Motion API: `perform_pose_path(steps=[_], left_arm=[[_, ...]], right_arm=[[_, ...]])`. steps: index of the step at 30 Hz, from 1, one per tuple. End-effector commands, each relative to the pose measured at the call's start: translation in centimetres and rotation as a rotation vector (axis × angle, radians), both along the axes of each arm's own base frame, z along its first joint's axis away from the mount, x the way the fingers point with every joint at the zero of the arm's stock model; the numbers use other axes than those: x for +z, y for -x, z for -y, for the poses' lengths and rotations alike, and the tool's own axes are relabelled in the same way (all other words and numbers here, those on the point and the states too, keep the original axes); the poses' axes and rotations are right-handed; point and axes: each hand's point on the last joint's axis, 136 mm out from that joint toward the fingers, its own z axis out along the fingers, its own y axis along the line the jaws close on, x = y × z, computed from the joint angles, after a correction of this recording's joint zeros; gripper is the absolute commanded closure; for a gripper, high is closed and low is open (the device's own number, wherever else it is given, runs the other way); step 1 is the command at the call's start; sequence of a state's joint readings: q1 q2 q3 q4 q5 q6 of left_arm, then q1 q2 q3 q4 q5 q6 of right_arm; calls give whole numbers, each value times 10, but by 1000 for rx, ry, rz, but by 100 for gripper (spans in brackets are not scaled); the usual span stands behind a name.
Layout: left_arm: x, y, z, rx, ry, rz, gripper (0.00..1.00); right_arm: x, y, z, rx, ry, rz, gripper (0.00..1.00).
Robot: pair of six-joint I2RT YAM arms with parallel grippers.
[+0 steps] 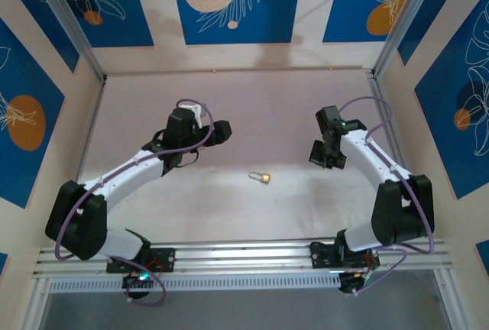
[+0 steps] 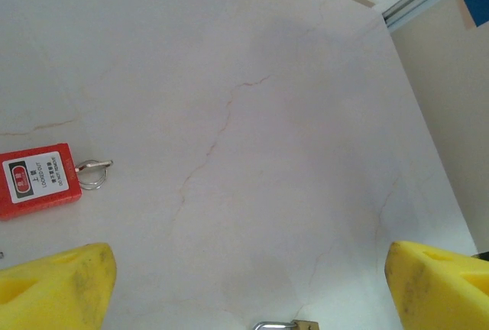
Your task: Unlock with the key
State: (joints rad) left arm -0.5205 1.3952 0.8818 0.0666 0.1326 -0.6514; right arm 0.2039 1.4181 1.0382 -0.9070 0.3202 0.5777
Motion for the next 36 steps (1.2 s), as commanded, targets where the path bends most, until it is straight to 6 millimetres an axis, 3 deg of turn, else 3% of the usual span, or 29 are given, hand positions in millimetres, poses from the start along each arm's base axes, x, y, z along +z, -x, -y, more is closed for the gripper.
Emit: perform_pose_path(steps=[1,8,13,20,26,36], left_arm=[[21,4,21,-97,-12,100,10],[21,45,69,-327,-263,460,6],[27,73,89,-425,-202,683,9],[19,109,127,-526,-241,867,13],[13,124,156,-569,-213,1022,20],[6,115,178,-555,-141,1030,32]], right_arm=[[19,6,-17,35,-57,6,100],[62,-2,-58,122,-142,99,100],[81,-3,-80,166,-181,132,100],[100,3,-108,222,-257,168,100],[107,9,-127,247,-321,175,100],[121,21,-142,269,-391,193,100]])
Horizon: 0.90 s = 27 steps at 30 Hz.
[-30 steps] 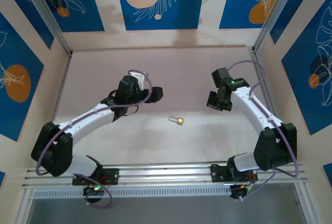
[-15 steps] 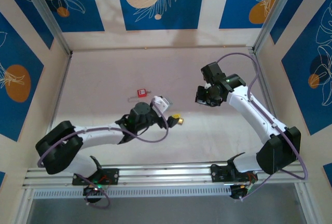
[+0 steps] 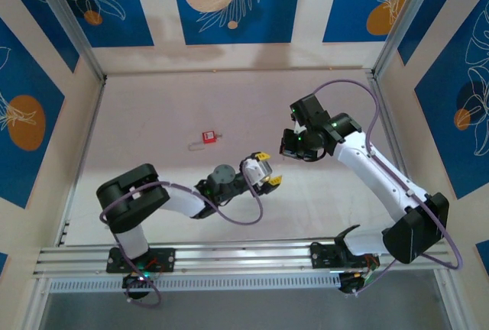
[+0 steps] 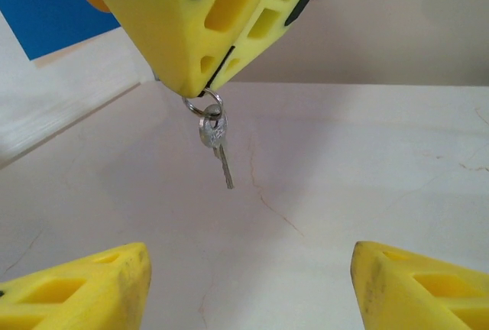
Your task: Unlock with the key
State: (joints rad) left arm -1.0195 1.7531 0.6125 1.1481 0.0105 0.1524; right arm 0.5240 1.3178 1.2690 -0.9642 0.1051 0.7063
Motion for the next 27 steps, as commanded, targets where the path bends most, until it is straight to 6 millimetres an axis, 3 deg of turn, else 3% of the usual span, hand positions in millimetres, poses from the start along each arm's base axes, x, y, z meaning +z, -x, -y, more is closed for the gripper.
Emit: perform_pose_path(steps=[1,7,27], left_arm=[[30,-2,13,-22,102,57,33],[27,-3,20,-39,109,36,43],[19,-8,15,-6,111,37,69]], right_arm=[[22,5,-10,6,-73,26,100],[22,9,-14,16,-97,21,100],[21,13,-16,19,-105,17,100]])
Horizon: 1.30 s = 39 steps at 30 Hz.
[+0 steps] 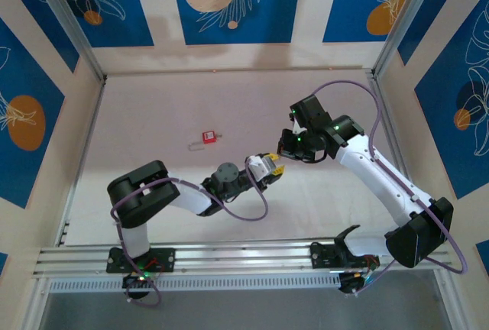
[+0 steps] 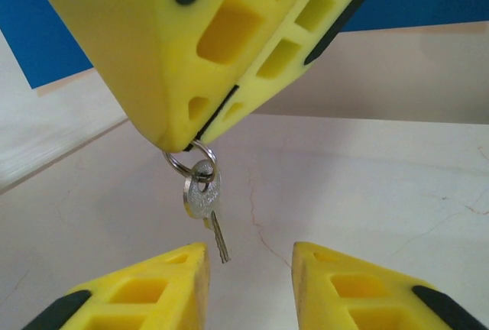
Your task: Unlock with the key
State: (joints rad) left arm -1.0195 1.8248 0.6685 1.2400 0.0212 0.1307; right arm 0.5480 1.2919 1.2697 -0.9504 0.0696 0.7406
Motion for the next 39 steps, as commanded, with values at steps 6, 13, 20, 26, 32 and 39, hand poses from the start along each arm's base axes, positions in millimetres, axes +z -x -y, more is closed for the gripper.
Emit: perform_pose_path(steps=[6,13,20,26,32,39], left_arm=[[6,0,1,0,34,19,80],[7,0,-1,4,34,24,88],[7,0,-1,6,35,26,93],[7,0,-2,10,32,31,94],[1,-2,-11,44,18,24,74],[1,-4,-23,89,18,16,49]], right_arm=[[10,6,-4,2,-43,12,100],[8,6,-4,0,-44,9,100],[8,6,-3,-3,-42,9,100],[8,6,-3,-2,-45,8,100],[12,6,-3,-4,-53,20,100],[13,9,-6,6,-80,14,100]])
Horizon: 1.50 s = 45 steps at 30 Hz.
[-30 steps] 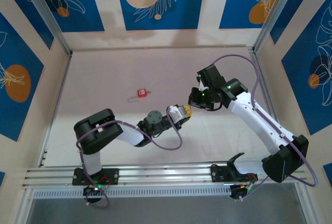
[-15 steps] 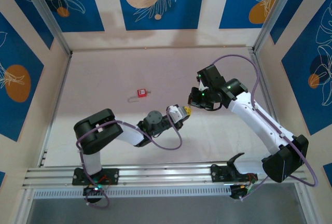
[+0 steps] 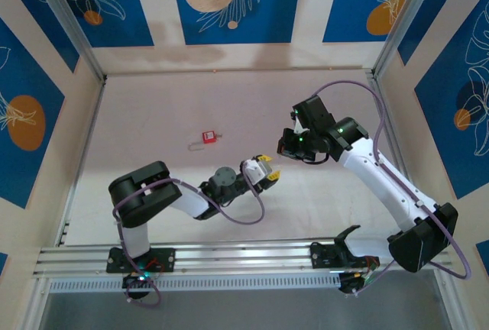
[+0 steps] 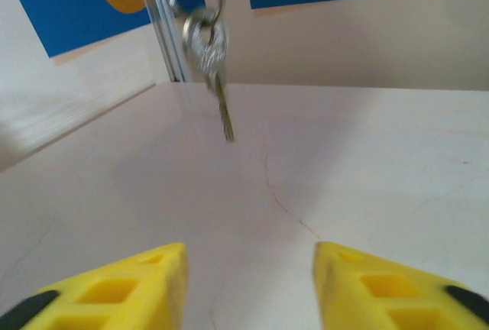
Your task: Unlock with the key
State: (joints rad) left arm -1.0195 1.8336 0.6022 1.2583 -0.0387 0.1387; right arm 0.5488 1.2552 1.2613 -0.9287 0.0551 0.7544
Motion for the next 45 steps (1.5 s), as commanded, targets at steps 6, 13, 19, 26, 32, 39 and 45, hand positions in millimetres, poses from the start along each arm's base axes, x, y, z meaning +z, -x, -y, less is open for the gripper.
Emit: perform_pose_path(steps=[6,13,19,26,32,39,45], left_arm=[[42,3,2,-23,123,17,42],[48,10,10,-83,138,3,46],[52,14,11,-109,145,5,58],[58,12,12,-107,156,14,61],[64,8,12,-93,170,28,59],[64,9,13,-102,172,27,73],[59,10,12,-107,163,18,88]], right_arm=[[3,10,-6,14,-61,-19,100],[2,12,-5,12,-64,-22,100],[-1,14,-6,15,-69,-30,100],[-2,15,-8,19,-80,-39,100],[-4,16,-8,20,-82,-43,100],[-6,16,-7,17,-77,-45,100],[-4,15,-5,9,-78,-36,100]])
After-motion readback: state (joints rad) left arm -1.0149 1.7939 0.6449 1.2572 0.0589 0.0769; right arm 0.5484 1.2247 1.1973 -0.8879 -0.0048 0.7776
